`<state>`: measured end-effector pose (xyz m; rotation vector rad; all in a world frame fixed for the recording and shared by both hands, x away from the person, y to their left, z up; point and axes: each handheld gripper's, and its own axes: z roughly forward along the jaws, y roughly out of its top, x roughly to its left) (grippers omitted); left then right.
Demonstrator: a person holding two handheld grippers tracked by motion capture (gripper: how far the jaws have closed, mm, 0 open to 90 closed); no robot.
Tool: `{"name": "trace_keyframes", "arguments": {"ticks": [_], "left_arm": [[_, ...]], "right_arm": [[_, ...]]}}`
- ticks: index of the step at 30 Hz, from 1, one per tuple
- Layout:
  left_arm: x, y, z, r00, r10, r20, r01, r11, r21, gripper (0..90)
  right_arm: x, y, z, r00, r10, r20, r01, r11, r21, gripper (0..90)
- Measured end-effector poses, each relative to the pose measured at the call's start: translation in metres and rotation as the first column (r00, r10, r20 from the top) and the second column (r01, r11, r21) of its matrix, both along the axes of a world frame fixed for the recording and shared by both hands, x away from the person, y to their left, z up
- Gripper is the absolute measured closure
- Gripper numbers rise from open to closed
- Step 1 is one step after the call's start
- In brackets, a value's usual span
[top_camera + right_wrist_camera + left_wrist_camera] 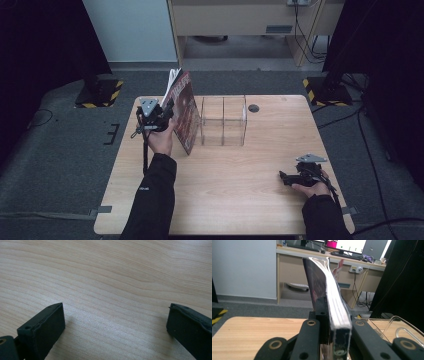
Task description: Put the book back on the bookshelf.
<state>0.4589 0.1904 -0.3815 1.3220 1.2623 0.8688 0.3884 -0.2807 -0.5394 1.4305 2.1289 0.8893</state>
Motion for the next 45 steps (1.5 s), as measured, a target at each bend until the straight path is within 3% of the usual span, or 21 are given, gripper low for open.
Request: {"name": "trace_keyframes", "arguments": {"ticks": [4, 12, 18, 27, 33, 45], "left_arm": [[0.001, -0.007, 0.000, 0.9997, 0.011, 0.023, -0.012, 0.9995, 0.031, 83.3], [0.003, -0.005, 0.001, 0.9992, 0.028, 0.029, -0.031, 0.9964, 0.079, 83.4], [-0.001, -0.006, 0.000, 0.9994, 0.015, 0.032, -0.018, 0.9965, 0.081, 82.3], [-0.004, -0.001, -0.002, 0.9990, 0.002, 0.044, -0.004, 0.9984, 0.056, 62.0], [-0.008, 0.001, -0.007, 0.9990, -0.017, 0.040, 0.013, 0.9959, 0.090, 54.4], [-0.029, 0.012, -0.010, 0.9979, -0.060, 0.027, 0.057, 0.9932, 0.102, 43.4]], "right_arm": [[0.000, 0.000, 0.000, 1.0000, 0.001, 0.000, -0.001, 1.000, 0.000, 2.2], [0.000, 0.000, 0.000, 1.0000, 0.007, -0.003, -0.007, 1.000, -0.001, 2.2], [0.000, 0.000, 0.000, 1.0000, 0.008, -0.002, -0.008, 1.000, -0.002, 2.2], [0.000, 0.000, 0.000, 1.0000, 0.008, -0.002, -0.008, 1.000, -0.002, 2.2], [0.000, 0.000, 0.000, 1.0000, 0.008, -0.001, -0.008, 1.000, -0.003, 2.3], [0.000, 0.000, 0.000, 1.0000, 0.004, 0.003, -0.004, 1.000, -0.004, 2.5]]}}
